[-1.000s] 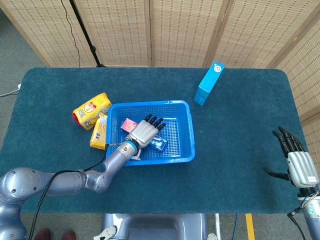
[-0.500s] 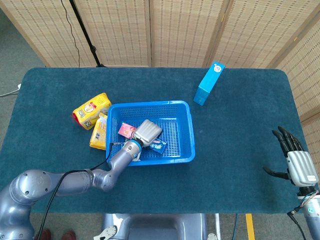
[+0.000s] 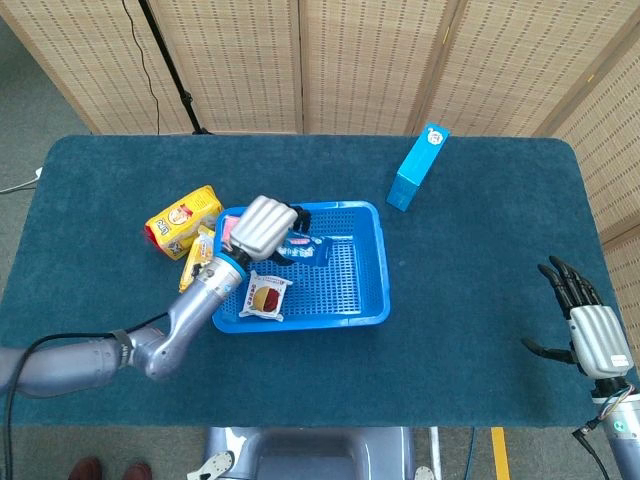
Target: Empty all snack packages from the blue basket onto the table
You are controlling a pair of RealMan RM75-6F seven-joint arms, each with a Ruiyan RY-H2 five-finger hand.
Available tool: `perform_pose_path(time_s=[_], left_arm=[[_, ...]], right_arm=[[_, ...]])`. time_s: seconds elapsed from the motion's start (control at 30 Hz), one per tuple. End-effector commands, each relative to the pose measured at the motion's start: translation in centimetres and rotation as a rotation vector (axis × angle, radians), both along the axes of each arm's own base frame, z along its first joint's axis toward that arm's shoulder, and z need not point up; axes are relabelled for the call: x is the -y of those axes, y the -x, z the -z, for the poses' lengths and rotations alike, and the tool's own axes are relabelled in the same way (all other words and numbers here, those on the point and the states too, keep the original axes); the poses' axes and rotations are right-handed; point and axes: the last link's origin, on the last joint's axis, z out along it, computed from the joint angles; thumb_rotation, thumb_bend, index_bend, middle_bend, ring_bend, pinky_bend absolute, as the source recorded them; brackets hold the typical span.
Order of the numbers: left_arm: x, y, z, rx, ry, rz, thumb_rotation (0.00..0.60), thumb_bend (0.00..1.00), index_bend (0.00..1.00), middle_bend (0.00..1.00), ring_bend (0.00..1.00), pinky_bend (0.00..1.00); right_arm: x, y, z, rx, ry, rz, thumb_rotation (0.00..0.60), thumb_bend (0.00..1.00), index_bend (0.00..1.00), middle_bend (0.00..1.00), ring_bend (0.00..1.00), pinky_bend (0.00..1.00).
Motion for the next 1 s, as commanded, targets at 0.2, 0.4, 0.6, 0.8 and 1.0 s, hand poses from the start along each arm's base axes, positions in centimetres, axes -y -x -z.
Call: perform_pose_path(time_s=[0.2, 0.4, 0.6, 0.8, 1.0], left_arm=[[2.9, 10.0, -7.8, 0.045, -0.071, -0.018, 0.600, 0.28, 0.72, 0.59, 0.53, 0.63], [5.1, 18.0, -8.5, 0.007, -0.037, -0.096, 0.600, 0.27, 0.72, 0.59, 0.53, 0.63], [6.8, 23.0, -8.5, -0.032, -0.011, -0.120, 0.600, 0.27, 0.71, 0.59, 0.52, 0.63], [9.0, 26.0, -8.2, -0.106, 0.040, -0.103, 0.600, 0.26, 0.68, 0.57, 0.48, 0.62], [10.0, 27.7, -7.3, -0.190, 0.111, -0.141, 0.600, 0.02, 0.00, 0.00, 0.00, 0.02]], right_arm=[[-0.3, -0.4, 0.1, -0.005, -0.005, -0.015, 0.600, 0.00, 0.00, 0.00, 0.00, 0.10], [-0.7, -0.8, 0.3, -0.010, -0.009, -0.030, 0.600, 0.00, 0.00, 0.00, 0.00, 0.10], [-0.8, -1.1, 0.6, -0.017, -0.016, -0.038, 0.600, 0.00, 0.00, 0.00, 0.00, 0.10], [-0.7, -1.0, 0.7, -0.023, -0.019, -0.032, 0.600, 0.00, 0.00, 0.00, 0.00, 0.10], [-0.6, -1.0, 0.8, -0.028, -0.025, -0.030, 0.600, 0.00, 0.00, 0.00, 0.00, 0.10]])
